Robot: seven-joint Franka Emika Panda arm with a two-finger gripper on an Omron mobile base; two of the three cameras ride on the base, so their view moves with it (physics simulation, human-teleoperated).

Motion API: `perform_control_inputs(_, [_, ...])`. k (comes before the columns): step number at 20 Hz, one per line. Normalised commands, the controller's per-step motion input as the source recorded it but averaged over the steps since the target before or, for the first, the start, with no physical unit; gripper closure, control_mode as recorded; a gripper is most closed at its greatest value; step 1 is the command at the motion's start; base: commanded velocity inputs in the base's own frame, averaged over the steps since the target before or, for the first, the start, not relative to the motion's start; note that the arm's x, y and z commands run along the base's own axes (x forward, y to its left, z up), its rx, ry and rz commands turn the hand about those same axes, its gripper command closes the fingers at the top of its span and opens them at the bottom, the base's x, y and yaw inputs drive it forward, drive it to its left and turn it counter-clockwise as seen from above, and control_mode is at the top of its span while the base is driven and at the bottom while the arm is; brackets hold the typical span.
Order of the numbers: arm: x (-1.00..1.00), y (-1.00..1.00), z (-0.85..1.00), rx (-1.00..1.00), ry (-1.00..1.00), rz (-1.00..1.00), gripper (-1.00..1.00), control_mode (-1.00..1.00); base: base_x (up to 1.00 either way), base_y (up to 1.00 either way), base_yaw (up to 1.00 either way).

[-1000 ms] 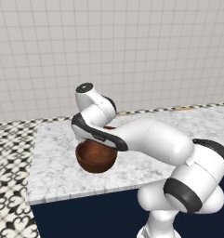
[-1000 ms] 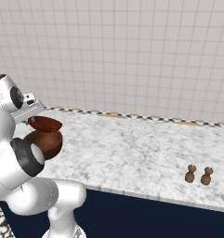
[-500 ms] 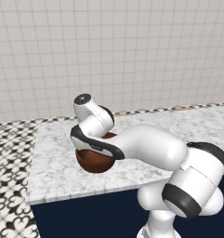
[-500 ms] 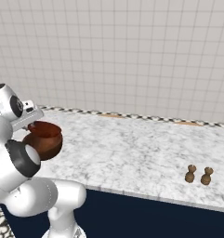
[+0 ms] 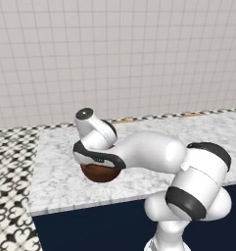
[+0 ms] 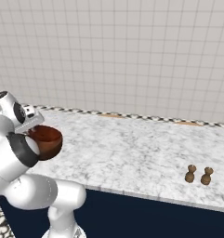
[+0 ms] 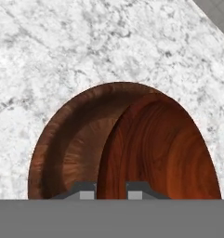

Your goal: Pick up the bowls on the counter and stack them on top of one another in the open cabinet. Place the smaller bowl on top of the larger bowl.

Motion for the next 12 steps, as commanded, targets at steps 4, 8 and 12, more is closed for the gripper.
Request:
perform_control_inputs(4, [0.13, 0.26, -0.33, 0.0, 0.0, 0.0, 1.0, -1.0, 0.0, 0.0, 0.0])
perform_control_inputs(8, [0.14, 0.04, -0.18, 0.01, 0.0, 0.0, 1.0, -1.0, 0.0, 0.0, 0.0])
perform_control_inputs(12, [0.02, 0.01, 0.03, 0.01, 0.0, 0.0, -1.0, -1.0, 0.0, 0.0, 0.0])
